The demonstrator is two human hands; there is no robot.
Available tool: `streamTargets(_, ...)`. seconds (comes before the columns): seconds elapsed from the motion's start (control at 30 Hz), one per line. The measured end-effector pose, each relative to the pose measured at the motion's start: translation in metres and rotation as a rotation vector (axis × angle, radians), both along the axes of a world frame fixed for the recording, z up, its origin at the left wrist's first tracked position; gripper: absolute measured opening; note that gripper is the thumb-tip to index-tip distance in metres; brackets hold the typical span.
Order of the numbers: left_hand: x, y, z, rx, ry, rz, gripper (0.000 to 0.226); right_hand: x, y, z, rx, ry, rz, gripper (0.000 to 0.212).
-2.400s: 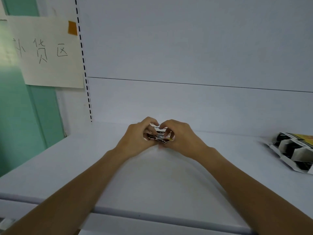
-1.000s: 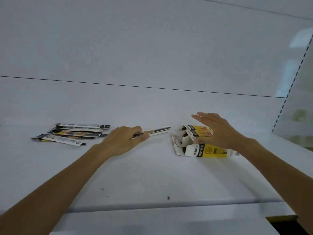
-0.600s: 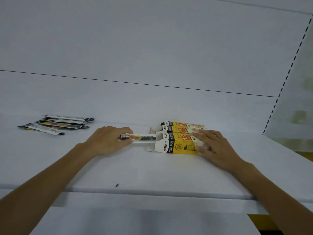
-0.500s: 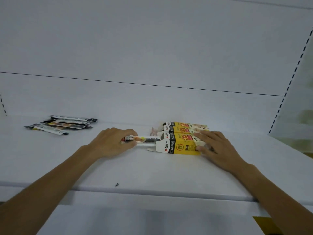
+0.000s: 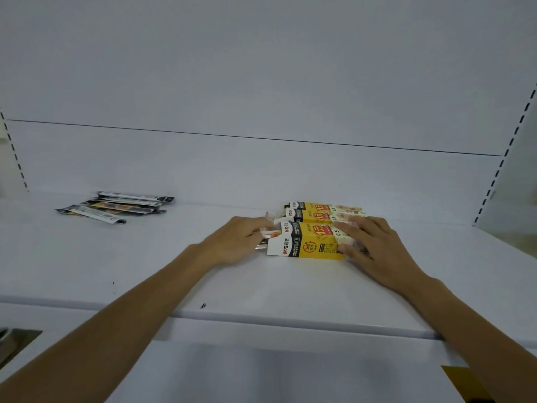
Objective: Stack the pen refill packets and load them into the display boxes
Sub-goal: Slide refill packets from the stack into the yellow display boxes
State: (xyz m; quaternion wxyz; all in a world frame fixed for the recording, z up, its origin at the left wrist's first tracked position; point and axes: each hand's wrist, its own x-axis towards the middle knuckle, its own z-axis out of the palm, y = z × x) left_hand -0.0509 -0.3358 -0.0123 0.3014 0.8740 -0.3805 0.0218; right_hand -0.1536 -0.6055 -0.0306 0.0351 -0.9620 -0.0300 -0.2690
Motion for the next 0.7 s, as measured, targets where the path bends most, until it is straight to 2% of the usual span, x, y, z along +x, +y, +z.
streamTargets(0.1, -0.001, -0.025, 0.000, 0.006, -0.063, 0.008, 0.031, -0.003, 0.000, -0.002, -0.014, -0.010, -0.018, 0.069)
streamTargets(0.17, 0.003, -0.021, -0.002, 0.011, -0.283, 0.161, 0.031, -0.003, -0.001, -0.002, 0.019, 0.005, -0.018, 0.065)
streamTargets(0.23, 0.003, -0.007, -0.002, -0.027, -0.372, 0.369, 0.028, -0.003, -0.001, 0.000, 0.053, -0.005, -0.048, 0.060)
streamTargets(0.3, 0.003, 0.012, -0.001, -0.012, -0.196, 0.502, 0.025, -0.003, 0.003, 0.002, 0.021, -0.142, -0.151, 0.064)
streamTargets(0.37, 0.001, 0.028, -0.002, -0.052, 0.090, 0.498, 0.019, -0.006, 0.009, 0.006, 0.054, -0.234, -0.308, 0.063)
streamTargets(0.4, 0.000, 0.033, -0.003, -0.085, 0.162, 0.469, 0.016, -0.007, 0.012, 0.007, 0.101, -0.217, -0.376, 0.059)
streamTargets(0.53, -0.009, 0.034, -0.012, -0.126, 0.089, 0.357, 0.019, -0.009, 0.012, 0.008, 0.240, -0.041, -0.420, 0.051)
streamTargets(0.63, -0.012, 0.027, -0.015, -0.222, 0.036, 0.320, 0.023, -0.012, 0.010, 0.006, 0.311, -0.061, -0.369, 0.045)
streamTargets(0.7, -0.015, 0.022, -0.013, -0.210, -0.020, 0.291, 0.027, -0.011, 0.008, 0.005, 0.316, -0.067, -0.346, 0.041)
